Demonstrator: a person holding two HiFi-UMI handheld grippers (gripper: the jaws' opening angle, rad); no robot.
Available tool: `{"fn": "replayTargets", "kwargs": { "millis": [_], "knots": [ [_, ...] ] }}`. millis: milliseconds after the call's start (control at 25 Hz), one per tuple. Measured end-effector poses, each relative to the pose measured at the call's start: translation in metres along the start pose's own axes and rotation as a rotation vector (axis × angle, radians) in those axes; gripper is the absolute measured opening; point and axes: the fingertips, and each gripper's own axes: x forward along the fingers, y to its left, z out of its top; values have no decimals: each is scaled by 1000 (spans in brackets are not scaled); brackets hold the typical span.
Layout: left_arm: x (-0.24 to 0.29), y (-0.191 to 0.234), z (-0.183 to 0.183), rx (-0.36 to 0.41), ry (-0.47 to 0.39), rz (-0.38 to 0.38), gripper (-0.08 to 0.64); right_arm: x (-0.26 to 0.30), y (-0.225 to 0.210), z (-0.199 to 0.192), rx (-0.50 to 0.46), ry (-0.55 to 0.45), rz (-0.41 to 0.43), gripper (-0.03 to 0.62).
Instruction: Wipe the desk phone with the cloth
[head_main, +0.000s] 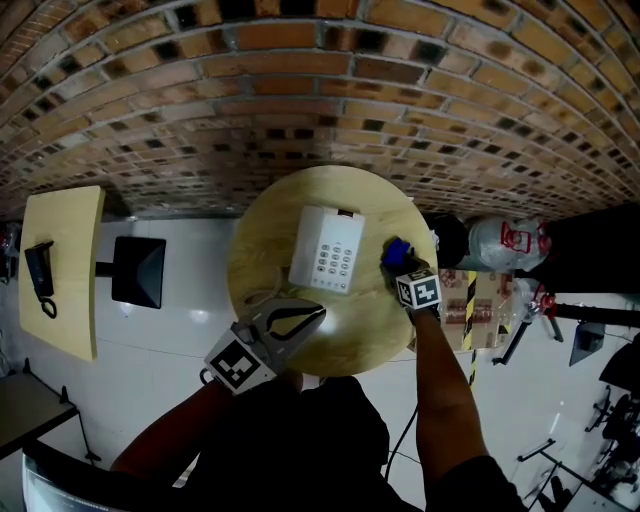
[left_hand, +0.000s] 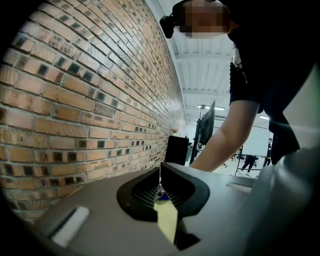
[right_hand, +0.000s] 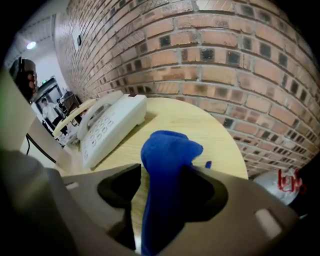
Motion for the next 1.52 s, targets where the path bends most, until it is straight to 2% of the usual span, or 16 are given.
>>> {"fn": "replayTargets", "kwargs": {
  "millis": [200,320,440,600,720,880,1040,1200,1520],
  "knots": [
    [-5,0,7,-7,-29,6,8,-30,6,29,3,-133,-32,259],
    [-9,1,16,8,-49,4,8,-71,24,56,-28,-270,-37,259],
    [-13,0,26,14,-71,0,8,-126,50,91,-65,-450,-38,259],
    [-17,-9,38,21,-95,-6,8,-210,111,135,-96,-671,65,246],
    [-26,-23,51,32,-132,5,8,-263,168,152,-129,-767,172,141],
    [-43,-55,62,27,-156,28,0,-314,234,147,-207,-836,300,7],
    [-57,-98,69,23,-163,46,0,-349,281,124,-286,-846,379,1],
    [-68,-145,75,44,-171,51,0,-384,309,95,-289,-868,434,1],
    [-89,-208,82,64,-194,91,0,-424,337,51,-322,-881,447,0]
  ]
}}
